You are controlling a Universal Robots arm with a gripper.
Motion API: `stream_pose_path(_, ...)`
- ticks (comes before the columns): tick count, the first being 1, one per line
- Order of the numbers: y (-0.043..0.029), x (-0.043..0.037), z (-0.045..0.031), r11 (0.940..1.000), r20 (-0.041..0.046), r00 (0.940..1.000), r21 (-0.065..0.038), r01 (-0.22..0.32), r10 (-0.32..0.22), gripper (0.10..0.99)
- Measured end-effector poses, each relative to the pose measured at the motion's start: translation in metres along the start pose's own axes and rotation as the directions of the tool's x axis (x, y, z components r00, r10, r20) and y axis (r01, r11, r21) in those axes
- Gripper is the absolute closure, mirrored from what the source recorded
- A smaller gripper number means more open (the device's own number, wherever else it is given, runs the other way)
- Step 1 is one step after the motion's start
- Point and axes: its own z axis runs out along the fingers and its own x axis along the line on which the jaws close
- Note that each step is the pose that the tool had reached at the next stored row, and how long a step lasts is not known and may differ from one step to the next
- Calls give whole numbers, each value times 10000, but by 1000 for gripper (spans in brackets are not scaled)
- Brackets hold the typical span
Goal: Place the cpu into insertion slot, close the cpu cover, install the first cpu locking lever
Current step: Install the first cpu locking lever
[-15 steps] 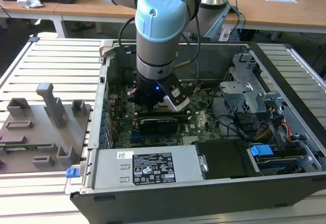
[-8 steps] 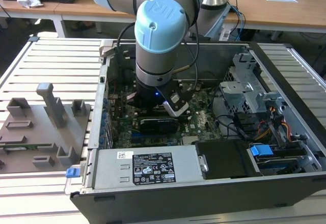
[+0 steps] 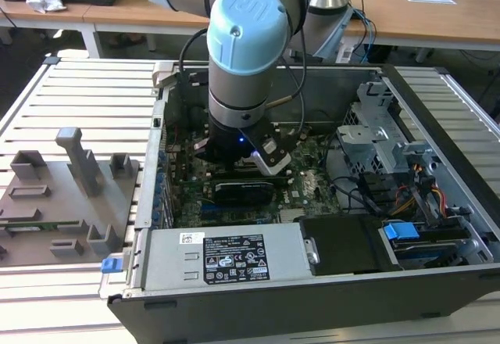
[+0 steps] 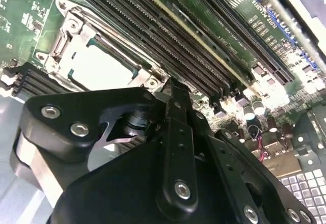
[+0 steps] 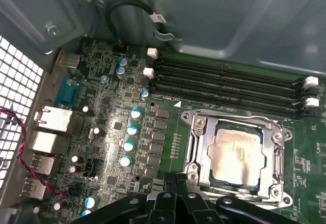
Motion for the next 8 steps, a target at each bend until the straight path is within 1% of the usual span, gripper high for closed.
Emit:
stream_pose_path(1, 4, -28, -9, 10000, -18, 10000, 51, -3, 3, 980)
stream_pose_path(2, 9, -70, -7, 9998, -94, 10000, 211, -21, 23, 980)
stream_pose_path(4, 26, -146, 1, 9988, -237, 9997, 488, -49, 61, 980)
stream_pose_path(5, 34, -176, 4, 9981, -292, 9995, 607, -59, 77, 980)
stream_pose_path(6, 41, -201, 6, 9975, -336, 9994, 700, -65, 89, 980)
stream_pose_path(8, 69, -285, 17, 9950, -467, 9988, 991, -82, 129, 980)
